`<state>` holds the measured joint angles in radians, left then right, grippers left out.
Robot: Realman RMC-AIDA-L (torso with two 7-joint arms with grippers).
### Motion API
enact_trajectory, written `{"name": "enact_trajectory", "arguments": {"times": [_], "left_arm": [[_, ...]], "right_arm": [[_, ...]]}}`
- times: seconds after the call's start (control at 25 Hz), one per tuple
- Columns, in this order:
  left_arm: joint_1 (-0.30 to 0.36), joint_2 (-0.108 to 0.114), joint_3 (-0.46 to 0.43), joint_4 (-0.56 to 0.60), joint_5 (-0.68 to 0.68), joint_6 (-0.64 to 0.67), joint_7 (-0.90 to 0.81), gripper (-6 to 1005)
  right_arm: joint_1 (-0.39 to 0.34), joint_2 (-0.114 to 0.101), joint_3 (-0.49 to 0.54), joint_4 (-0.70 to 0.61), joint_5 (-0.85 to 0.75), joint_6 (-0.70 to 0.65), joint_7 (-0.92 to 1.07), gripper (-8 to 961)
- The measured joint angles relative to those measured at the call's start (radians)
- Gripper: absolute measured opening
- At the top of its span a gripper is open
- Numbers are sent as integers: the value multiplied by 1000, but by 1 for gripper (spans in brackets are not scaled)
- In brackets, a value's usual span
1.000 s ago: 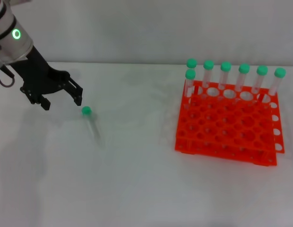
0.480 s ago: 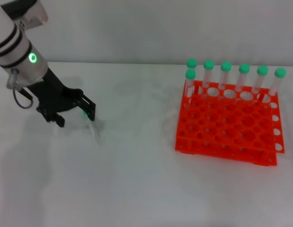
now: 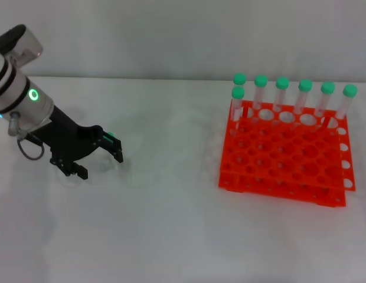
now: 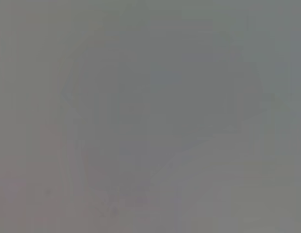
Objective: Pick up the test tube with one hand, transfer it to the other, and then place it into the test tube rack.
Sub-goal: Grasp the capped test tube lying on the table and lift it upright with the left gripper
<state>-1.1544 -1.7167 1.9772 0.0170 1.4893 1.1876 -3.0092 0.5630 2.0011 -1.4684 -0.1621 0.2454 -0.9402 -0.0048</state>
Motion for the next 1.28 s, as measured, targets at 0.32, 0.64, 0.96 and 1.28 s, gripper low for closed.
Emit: {"name": "enact_trajectory", "arguments": {"times": [0.32,0.64,0.96,1.28], "left_arm": [[27,-21,-1,-16,-44,-39,-1,800],[35,-36,-1,-20,-67,-81,-1,792],[35,-48,-1,-12,-90,-95,-1,542],[27,-54,5,-20,-91,-96,-1,529]], "right_arm": [[0,-13,-40,-1,1,0,5,870],[-10,-17,-52,4,5,-1,6,870],[-12,-20,-52,4,3,-2,8,869],[-9,-23,-66,4,6,-2,8,869]]}}
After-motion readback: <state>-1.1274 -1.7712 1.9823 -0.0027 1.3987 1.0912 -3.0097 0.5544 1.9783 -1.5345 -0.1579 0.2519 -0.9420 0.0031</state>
